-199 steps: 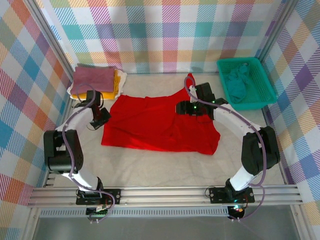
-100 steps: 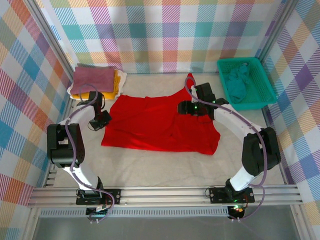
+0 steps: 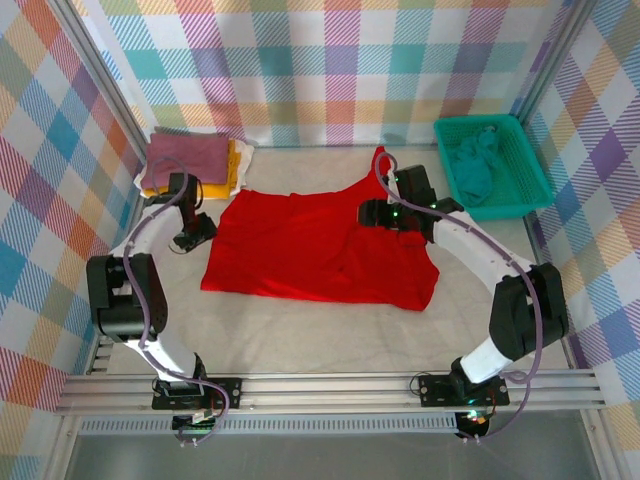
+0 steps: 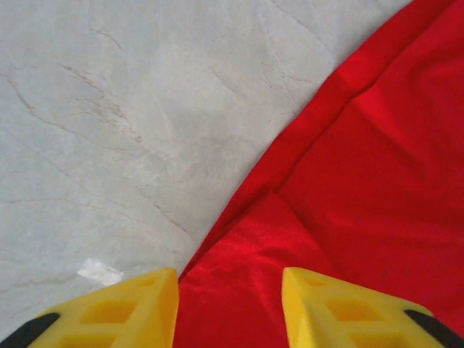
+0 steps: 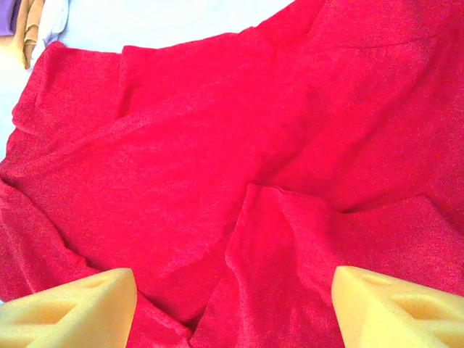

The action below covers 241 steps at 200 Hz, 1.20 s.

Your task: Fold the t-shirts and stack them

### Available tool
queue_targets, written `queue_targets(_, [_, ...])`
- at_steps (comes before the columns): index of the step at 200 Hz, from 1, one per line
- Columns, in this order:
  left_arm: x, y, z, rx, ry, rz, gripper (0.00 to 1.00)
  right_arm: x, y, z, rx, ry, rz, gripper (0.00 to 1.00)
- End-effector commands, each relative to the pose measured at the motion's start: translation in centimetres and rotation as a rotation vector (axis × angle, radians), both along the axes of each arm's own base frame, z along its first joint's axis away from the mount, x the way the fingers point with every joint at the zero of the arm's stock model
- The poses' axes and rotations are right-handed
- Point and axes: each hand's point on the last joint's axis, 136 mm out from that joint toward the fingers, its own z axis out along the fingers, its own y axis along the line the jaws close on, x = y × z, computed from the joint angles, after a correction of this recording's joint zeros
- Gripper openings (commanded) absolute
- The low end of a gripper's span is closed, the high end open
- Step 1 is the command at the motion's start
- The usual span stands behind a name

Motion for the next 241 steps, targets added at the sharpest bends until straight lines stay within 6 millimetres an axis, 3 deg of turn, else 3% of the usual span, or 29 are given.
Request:
queue_targets(1, [-3.5,0.5,-0.6,0.002,0.077,0.004,0.45,-0.4,-0.5,0.3,0.006,-0.003,-0.015,0.72])
queue_targets(42, [-7.3,-1.7,-4.5,-0.123,0.129,0.012,0.44,-2.0,-1.2,-2.5,-0.019,0.080,-0.026,0.65])
queue_targets(71, [-7.2,-3.1,-6.8,-0.206,0.129,0.006,0.41,-2.9,-1.5,-6.3,-0.035,0.185,-0.059,0.60])
queue_targets(111, [-7.4,-4.4,-9.1,-0.292,0.154,0.032,0.37,-2.8,-2.4,-10.6,-0.053,0.330,-0.143,0.45])
queue_targets(157, [-12.3,-6.1,-12.0,-0.394,0.257,0.111,0.31,-4.3,-6.2,-15.5,0.067,0.512,-0.328,0.37])
queue_targets(181, [-15.1,-6.9,-12.1,-0.439,0.289,0.148,0.28,-6.1,-7.8,-16.5,0.080,0.549,-0.390,0.36])
queue_targets(210, [-18.4,-6.4,-10.7,-0.398,0.312,0.193,0.27,-7.4,-8.4,-16.4,0.119,0.569,-0.439,0.37])
queue_targets(230, [-19.0,-6.2,-9.3,-0.409,0.258,0.268,0.19,-8.0,-9.0,-15.8,0.136,0.574,-0.484,0.37])
queue_targets(241, [-19.1,-5.8,-8.0,-0.390,0.217,0.292,0.19,-7.7,-9.2,-14.5,0.144,0.540,-0.488,0.37])
